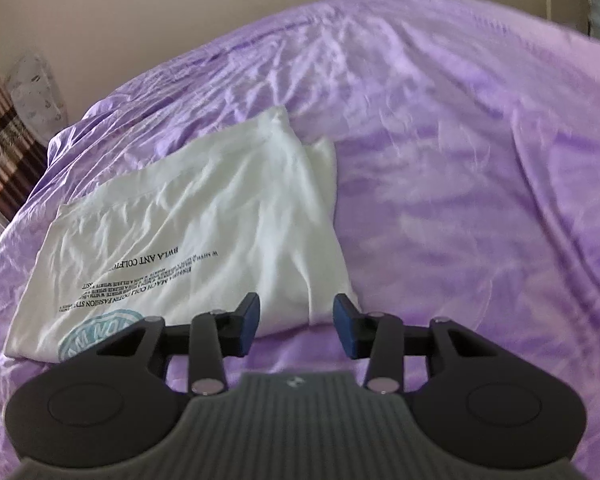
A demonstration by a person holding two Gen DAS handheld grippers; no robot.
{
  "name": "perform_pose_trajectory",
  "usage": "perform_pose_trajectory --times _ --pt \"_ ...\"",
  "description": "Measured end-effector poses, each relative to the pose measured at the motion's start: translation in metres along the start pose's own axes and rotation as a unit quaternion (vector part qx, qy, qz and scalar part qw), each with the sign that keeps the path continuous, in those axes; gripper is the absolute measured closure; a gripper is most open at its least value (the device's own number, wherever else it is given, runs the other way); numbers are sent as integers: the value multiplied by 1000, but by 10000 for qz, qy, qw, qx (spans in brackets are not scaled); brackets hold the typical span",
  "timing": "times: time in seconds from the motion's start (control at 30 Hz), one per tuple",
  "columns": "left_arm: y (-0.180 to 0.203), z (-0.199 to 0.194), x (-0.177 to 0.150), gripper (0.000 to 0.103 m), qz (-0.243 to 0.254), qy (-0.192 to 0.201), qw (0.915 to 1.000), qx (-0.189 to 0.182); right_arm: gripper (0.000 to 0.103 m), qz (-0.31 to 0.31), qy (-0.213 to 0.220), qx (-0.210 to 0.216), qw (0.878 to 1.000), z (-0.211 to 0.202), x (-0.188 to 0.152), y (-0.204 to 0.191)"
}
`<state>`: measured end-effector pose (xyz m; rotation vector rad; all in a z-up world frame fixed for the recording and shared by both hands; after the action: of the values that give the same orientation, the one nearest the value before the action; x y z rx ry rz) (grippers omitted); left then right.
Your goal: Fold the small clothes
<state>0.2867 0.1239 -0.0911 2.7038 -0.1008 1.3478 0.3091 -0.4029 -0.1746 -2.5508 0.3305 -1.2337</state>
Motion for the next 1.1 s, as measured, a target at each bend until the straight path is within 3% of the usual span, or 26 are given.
perform_pose_trajectory --times 0.2,0.37,0.57,0.77,0.9,1.03,1.07,1.1 --pt "-5 32 -16 53 -228 -218 9995 -84 65 71 -166 -9 9998 17 -9 1" --pt "-18 49 -23 50 -768 -66 9967 -247 65 144 -201 37 9997 28 -11 5" --pt "-35 66 -38 50 -918 -335 9952 -42 67 292 -170 16 9994 31 -7 15" --pt "-53 72 -58 44 -1430 -474 9885 -98 68 986 -152 62 9950 29 -2 31" --pt "-62 72 -63 43 -1848 -478 9814 -196 66 1379 -12 -381 9897 25 1 49" --pt "-63 74 -65 42 -1947 -510 9793 -225 64 2107 -161 -149 9773 27 -7 70" --pt "-62 74 -66 43 -1933 -488 9797 -208 65 2189 -225 -54 9755 30 -9 70" --pt "-60 75 -67 53 -1865 -453 9812 -191 65 2256 -294 33 9738 35 -13 70"
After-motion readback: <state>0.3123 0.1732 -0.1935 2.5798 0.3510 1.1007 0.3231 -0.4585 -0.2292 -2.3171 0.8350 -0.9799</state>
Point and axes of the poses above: each gripper's, at about its wrist camera, not at the fingertips, and z roughly the way its jaws point, y to its right, x to its top, the point moved 4 cm from there along z, roughly the way its jaws point, and after that the axes turned 15 degrees about y, right-handed, at the moved point
